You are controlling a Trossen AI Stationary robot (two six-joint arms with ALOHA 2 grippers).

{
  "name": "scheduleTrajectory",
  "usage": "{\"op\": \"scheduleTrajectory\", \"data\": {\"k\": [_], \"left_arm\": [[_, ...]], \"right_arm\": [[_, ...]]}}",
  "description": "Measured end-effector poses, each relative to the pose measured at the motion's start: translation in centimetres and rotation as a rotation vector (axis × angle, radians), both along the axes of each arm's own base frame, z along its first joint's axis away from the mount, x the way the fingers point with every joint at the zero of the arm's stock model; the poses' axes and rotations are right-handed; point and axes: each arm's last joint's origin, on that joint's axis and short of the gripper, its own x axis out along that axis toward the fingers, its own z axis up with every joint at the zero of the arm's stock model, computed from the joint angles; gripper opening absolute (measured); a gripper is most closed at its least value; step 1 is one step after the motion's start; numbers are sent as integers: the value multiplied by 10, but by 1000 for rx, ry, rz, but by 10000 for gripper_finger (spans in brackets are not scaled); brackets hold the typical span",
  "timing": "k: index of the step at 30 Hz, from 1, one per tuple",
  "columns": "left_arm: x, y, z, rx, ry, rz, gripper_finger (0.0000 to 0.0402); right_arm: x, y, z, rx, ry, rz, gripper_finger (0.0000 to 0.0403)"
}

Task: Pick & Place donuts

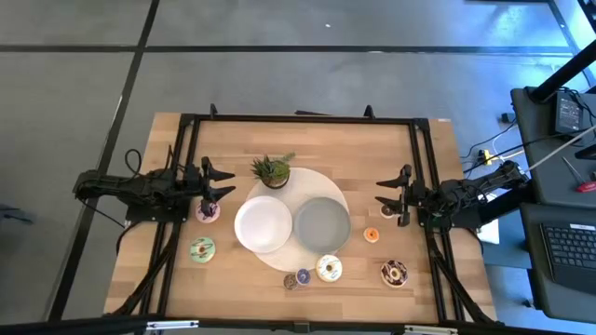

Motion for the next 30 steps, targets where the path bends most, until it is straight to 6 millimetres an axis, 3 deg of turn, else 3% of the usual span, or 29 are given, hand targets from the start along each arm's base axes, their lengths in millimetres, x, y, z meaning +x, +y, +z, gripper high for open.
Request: {"op": "scheduleTrajectory", "data": {"k": [30], "left_arm": [[0,0,0,0,0,0,192]], "right_arm": [[0,0,0,63,-9,3,216]]}}
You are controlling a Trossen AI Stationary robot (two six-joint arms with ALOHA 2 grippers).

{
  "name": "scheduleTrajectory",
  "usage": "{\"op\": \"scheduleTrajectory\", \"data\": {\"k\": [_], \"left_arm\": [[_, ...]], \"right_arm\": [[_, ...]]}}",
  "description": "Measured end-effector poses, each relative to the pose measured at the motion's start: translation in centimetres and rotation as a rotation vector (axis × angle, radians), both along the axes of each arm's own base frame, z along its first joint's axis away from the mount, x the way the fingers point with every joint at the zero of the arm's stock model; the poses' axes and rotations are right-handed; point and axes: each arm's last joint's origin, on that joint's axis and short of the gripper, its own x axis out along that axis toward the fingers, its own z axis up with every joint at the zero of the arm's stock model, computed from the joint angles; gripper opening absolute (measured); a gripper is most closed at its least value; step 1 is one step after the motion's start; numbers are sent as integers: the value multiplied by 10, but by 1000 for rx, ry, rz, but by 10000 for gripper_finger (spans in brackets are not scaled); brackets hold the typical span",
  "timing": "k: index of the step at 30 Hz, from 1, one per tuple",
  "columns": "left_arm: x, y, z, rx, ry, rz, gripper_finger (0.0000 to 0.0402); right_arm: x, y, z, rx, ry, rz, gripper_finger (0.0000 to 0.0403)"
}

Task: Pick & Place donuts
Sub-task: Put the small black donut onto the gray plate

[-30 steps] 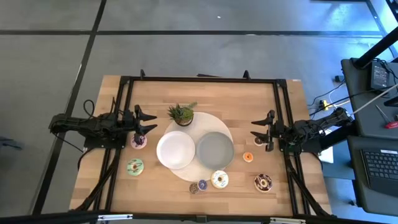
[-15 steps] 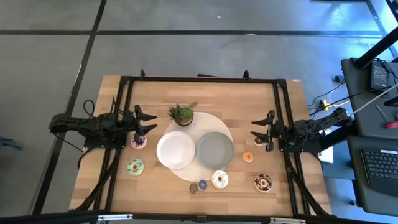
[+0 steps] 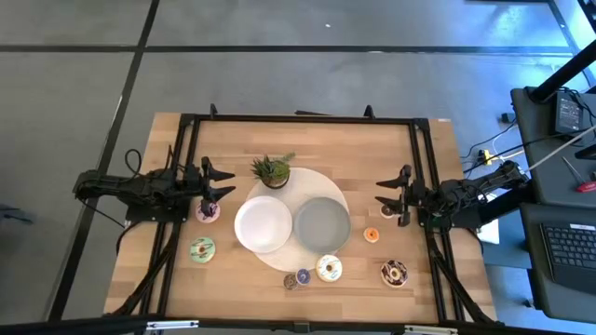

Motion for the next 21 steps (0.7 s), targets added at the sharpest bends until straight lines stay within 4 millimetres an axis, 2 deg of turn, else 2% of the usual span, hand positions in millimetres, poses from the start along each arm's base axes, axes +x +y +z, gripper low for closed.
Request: {"op": "scheduleTrajectory", "data": {"k": [5,9,17,21], "left_arm": [[0,0,0,0,0,0,189],[0,0,0,0,0,0,192],[0,0,0,0,0,0,189],[0,0,0,0,0,0,192]], "right_arm": [[0,0,0,87,-13,2,216],[0,0,0,90,-14,-3,216],[-1,-5,0,110,-23,-187,216],[-2,-6,0,36,-4,-217,216]]}}
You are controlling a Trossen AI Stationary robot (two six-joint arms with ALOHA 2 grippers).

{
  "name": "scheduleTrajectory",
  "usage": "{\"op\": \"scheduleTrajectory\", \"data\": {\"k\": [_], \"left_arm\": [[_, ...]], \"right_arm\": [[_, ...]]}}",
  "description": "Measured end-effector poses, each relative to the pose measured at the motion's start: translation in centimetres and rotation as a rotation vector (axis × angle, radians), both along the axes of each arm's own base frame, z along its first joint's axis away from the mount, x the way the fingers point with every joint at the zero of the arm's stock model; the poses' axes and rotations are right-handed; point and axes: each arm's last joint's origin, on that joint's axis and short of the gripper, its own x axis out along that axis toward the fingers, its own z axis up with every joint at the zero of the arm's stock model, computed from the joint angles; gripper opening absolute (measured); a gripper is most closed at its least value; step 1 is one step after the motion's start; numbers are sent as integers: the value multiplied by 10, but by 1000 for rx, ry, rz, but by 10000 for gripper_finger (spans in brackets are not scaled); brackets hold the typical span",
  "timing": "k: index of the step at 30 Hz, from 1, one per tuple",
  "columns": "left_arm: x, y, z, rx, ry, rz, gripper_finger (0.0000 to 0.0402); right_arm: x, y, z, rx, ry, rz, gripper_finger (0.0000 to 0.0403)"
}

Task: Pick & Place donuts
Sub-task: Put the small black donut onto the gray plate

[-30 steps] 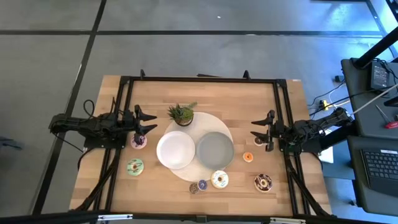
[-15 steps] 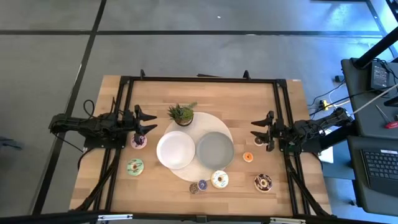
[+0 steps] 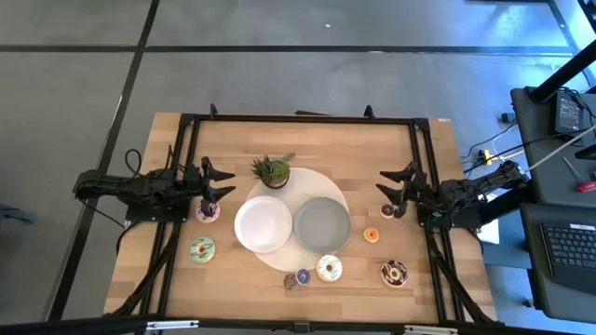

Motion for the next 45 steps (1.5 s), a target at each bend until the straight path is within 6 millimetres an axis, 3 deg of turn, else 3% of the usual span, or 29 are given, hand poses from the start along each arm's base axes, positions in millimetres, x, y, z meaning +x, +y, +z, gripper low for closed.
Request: {"op": "scheduleTrajectory", "data": {"k": [4,10,16,21,27,37,45], "left_arm": [[0,0,0,0,0,0,193],[0,0,0,0,0,1,189],[0,0,0,-1,-1,8,191],[0,0,0,0,-1,7,189],[0,0,0,0,-1,7,192],[0,0,0,-1,-1,7,187],[0,0,0,15,3,9,191]], "right_arm": [[0,-1,2,7,17,-43,216],[-4,-4,22,130,114,-109,216],[-7,-7,42,310,304,-232,216],[-1,-8,49,556,516,-305,216],[10,-4,33,816,777,-364,216],[30,0,13,757,1007,-408,176],[39,-5,3,818,1148,-372,147]]}}
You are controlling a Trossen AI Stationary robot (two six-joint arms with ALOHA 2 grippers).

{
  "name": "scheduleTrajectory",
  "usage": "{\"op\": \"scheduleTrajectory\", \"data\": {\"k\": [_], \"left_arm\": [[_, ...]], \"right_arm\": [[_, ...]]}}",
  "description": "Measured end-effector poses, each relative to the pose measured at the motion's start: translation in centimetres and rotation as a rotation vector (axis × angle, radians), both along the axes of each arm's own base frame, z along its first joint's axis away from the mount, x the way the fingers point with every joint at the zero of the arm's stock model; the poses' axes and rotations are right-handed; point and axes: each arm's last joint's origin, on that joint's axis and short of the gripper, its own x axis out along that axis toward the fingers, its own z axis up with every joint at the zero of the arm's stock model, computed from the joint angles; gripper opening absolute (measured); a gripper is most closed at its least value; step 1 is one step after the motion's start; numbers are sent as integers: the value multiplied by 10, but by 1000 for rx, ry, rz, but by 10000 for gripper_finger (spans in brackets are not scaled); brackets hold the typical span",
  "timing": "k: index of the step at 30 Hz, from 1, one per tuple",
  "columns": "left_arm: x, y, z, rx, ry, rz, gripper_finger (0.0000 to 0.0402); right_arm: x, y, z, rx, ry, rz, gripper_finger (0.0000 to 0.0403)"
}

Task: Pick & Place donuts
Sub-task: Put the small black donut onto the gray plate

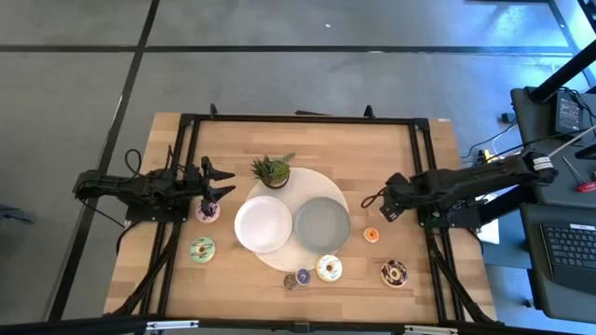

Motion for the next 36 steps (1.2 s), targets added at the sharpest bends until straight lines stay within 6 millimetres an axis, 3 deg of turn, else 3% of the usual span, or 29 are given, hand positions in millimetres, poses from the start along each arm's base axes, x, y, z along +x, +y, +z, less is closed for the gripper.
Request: {"op": "scheduleTrajectory", "data": {"k": [6,18,28,36], "left_arm": [[0,0,0,-5,-1,0,189],[0,0,0,2,0,0,189],[0,0,0,3,1,0,193],[0,0,0,3,1,0,190]], "right_arm": [[7,-1,-6,87,29,2,149],[24,1,-26,80,109,24,132],[30,1,-34,72,147,89,77],[34,1,-23,60,107,187,38]]}}
